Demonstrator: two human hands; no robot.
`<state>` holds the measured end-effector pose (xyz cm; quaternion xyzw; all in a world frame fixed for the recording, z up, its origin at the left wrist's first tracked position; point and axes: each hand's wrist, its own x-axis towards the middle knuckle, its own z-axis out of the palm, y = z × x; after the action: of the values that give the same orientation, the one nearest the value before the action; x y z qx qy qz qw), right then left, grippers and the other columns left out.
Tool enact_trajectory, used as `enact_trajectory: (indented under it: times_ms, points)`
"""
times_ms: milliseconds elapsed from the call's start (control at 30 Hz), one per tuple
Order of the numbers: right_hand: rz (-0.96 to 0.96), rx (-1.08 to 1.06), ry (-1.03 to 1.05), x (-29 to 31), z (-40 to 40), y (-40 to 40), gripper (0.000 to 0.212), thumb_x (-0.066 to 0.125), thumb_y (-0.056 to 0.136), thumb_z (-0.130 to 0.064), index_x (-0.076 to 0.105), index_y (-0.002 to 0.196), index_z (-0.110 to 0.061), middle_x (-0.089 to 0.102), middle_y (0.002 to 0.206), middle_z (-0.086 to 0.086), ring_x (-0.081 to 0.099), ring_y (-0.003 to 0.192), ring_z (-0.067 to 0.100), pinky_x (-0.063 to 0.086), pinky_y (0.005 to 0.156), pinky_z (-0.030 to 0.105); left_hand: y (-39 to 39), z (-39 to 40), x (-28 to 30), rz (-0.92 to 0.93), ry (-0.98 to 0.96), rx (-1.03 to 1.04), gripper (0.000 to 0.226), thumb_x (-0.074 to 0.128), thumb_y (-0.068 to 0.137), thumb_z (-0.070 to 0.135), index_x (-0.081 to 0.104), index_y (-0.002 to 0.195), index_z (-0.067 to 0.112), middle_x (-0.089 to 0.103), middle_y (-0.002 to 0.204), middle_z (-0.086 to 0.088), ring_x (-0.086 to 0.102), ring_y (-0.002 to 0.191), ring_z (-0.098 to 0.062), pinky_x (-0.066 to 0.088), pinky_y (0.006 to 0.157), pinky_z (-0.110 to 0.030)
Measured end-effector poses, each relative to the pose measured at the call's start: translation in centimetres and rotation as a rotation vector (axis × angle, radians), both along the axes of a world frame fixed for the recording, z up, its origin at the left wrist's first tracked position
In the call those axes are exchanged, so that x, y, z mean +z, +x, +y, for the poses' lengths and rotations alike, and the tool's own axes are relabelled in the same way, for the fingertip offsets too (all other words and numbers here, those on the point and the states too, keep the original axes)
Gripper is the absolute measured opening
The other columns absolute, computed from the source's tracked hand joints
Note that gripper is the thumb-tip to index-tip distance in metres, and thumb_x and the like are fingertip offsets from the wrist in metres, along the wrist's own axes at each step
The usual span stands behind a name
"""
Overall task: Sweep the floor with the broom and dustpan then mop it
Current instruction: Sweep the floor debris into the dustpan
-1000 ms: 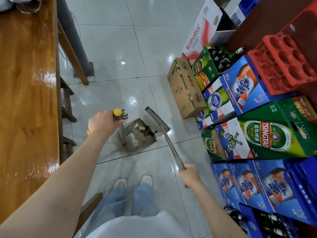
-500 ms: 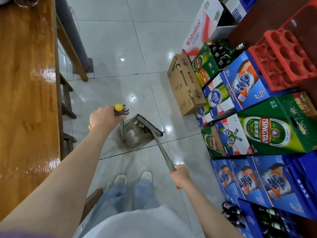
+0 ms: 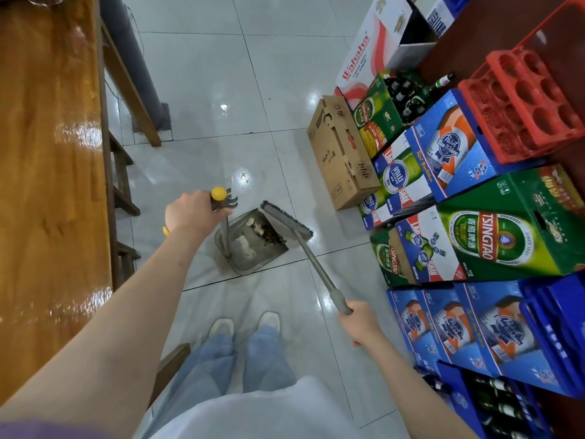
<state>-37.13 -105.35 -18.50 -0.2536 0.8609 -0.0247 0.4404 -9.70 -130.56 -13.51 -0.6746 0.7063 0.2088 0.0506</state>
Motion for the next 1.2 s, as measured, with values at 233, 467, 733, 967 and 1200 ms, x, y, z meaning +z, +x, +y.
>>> enact_trajectory:
  times_ms: [233, 467, 733, 967, 1200]
  points:
    - [0.029, 0.054, 0.080, -1.7, -1.4, 0.6, 0.021, 0.047, 0.082, -0.012, 0.062, 0.096, -0.009, 0.055, 0.076, 0.006, 0.051, 0.062, 0.022, 0.053, 0.042, 0.029, 0.0, 0.1, 0.2, 0.016, -0.002, -0.003, 0.037, 0.061, 0.084, 0.057, 0.050, 0.080, 0.022, 0.055, 0.076, -0.003, 0.053, 0.073, -0.029, 0.039, 0.060, -0.030]
    - [-0.063, 0.079, 0.083, -1.1, 1.0, 2.5, 0.021, 0.044, 0.081, -0.011, 0.061, 0.091, -0.018, 0.052, 0.075, 0.001, 0.048, 0.061, 0.016, 0.048, 0.042, 0.025, -0.2, 0.1, 0.3, 0.023, -0.008, -0.003, 0.035, 0.062, 0.084, 0.055, 0.048, 0.079, 0.023, 0.051, 0.072, -0.003, 0.049, 0.071, -0.028, 0.037, 0.059, -0.030]
    - [-0.064, 0.084, 0.045, 0.9, 2.6, -1.1, 0.042, 0.046, 0.085, -0.011, 0.063, 0.121, -0.026, 0.055, 0.080, 0.002, 0.049, 0.064, 0.016, 0.047, 0.041, 0.024, 0.0, 0.0, 0.2, 0.016, -0.014, -0.002, 0.036, 0.062, 0.084, 0.055, 0.049, 0.079, 0.023, 0.052, 0.071, -0.003, 0.049, 0.070, -0.028, 0.038, 0.058, -0.030]
    - [0.009, 0.055, 0.028, 0.6, 1.0, -2.7, 0.040, 0.047, 0.089, -0.009, 0.058, 0.127, -0.005, 0.067, 0.100, 0.019, 0.054, 0.071, 0.024, 0.050, 0.047, 0.029, -0.2, 0.2, 0.6, 0.016, 0.000, 0.003, 0.035, 0.061, 0.085, 0.053, 0.048, 0.078, 0.021, 0.052, 0.073, -0.002, 0.049, 0.071, -0.027, 0.038, 0.060, -0.030]
    - [0.019, 0.018, 0.050, -0.6, -1.9, -2.2, 0.031, 0.047, 0.090, -0.008, 0.065, 0.115, -0.006, 0.066, 0.096, 0.017, 0.051, 0.069, 0.023, 0.047, 0.041, 0.027, 0.0, 0.3, 0.5, 0.006, -0.002, -0.004, 0.037, 0.061, 0.085, 0.054, 0.047, 0.076, 0.021, 0.051, 0.071, -0.001, 0.050, 0.070, -0.026, 0.039, 0.058, -0.030]
